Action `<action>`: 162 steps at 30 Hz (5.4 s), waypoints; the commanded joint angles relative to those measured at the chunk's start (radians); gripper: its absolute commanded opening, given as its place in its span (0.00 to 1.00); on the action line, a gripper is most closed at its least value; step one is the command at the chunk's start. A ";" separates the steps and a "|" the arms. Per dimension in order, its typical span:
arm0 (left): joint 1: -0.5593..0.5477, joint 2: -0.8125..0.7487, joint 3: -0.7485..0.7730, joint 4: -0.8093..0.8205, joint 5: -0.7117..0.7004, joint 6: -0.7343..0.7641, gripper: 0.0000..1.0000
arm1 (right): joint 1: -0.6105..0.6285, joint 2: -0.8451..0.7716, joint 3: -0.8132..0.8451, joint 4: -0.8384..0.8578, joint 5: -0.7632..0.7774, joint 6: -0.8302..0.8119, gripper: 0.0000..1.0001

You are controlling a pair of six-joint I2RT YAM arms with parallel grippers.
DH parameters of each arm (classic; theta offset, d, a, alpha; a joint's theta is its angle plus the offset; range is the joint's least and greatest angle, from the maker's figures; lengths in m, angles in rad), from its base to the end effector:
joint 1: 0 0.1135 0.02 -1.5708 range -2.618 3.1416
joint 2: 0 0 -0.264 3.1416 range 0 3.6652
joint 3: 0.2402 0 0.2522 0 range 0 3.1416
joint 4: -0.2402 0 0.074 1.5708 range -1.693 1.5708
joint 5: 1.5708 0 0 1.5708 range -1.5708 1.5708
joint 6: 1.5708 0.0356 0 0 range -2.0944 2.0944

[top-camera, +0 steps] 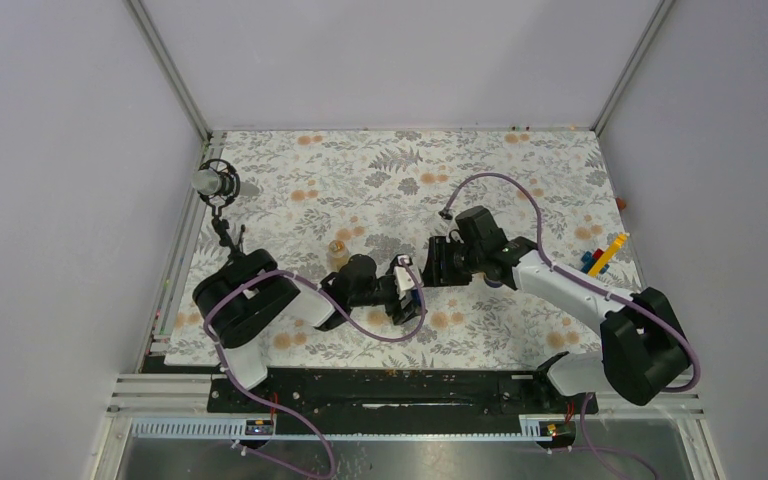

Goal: Sort the pills into containers

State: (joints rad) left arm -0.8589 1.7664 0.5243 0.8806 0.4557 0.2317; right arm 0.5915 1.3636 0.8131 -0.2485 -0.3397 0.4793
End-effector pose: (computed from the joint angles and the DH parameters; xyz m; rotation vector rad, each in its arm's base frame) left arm 0.1882 -0.2421 0.1225 1.2880 1.5163 -0.8520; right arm 0.2265 0.1665 0.2178 -0.3141 2.4865 0.8870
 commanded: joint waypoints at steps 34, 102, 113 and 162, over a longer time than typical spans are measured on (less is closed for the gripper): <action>-0.016 0.014 0.023 0.084 -0.075 -0.049 0.26 | 0.052 0.097 0.016 0.057 0.060 0.012 0.31; -0.016 -0.041 -0.115 0.288 -0.099 -0.040 0.00 | 0.156 -0.021 0.169 -0.207 0.295 -0.014 0.38; -0.016 -0.062 -0.122 0.287 -0.084 -0.032 0.00 | 0.156 0.044 0.195 -0.217 0.314 -0.028 0.29; -0.017 -0.172 -0.113 0.309 -0.081 -0.074 0.00 | 0.157 -0.073 0.064 -0.107 0.148 -0.184 0.30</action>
State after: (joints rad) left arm -0.8730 1.6524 0.3969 1.0458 0.3630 0.1600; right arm 0.7429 1.3148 0.8959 -0.3702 -0.1295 0.3351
